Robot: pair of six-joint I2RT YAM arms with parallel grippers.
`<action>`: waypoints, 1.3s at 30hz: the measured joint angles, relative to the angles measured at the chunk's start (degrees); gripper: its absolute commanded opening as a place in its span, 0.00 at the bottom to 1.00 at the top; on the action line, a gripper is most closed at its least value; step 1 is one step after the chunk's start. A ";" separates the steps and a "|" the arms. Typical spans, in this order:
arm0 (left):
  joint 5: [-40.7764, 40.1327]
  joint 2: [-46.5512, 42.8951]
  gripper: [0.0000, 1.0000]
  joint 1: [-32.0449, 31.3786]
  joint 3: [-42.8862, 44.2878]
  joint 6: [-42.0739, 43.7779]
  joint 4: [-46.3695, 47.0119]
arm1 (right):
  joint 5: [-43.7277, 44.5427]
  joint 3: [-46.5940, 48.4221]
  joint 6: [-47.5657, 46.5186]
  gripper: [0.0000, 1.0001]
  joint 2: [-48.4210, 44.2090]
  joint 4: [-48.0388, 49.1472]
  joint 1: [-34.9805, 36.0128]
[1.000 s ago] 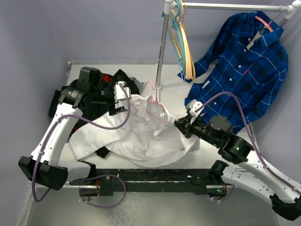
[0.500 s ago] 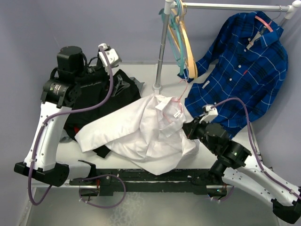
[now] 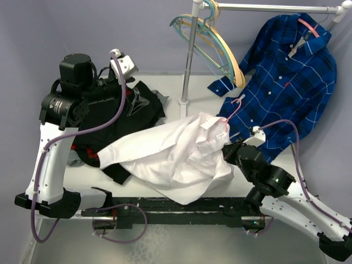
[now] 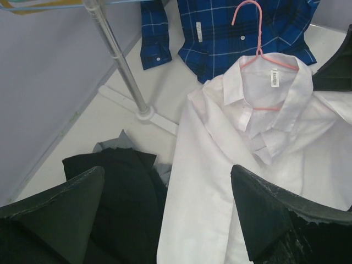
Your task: Place the shirt on the hanger
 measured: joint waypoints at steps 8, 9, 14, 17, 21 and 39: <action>0.07 -0.07 0.99 0.00 1.95 -0.09 -2.34 | 1.86 8.41 -9.86 0.00 8.96 4.37 -10.23; 0.07 -0.13 0.99 0.00 2.25 -0.09 -2.56 | -0.57 8.39 -11.23 0.00 9.79 6.08 -14.58; 0.04 -1.18 0.99 0.00 2.64 -0.09 -2.89 | -14.21 5.60 -17.68 0.00 13.92 14.47 -38.05; 0.02 -2.03 0.99 0.00 2.64 -0.07 -3.02 | -18.51 5.73 -21.86 0.00 16.11 17.40 -41.27; -0.07 -2.84 0.99 0.00 2.64 0.04 -3.26 | -25.59 7.39 -28.65 0.00 19.71 20.55 -42.58; -1.70 -2.80 0.99 0.00 2.56 0.50 -4.59 | -28.44 32.52 -55.04 0.00 26.62 18.45 -48.06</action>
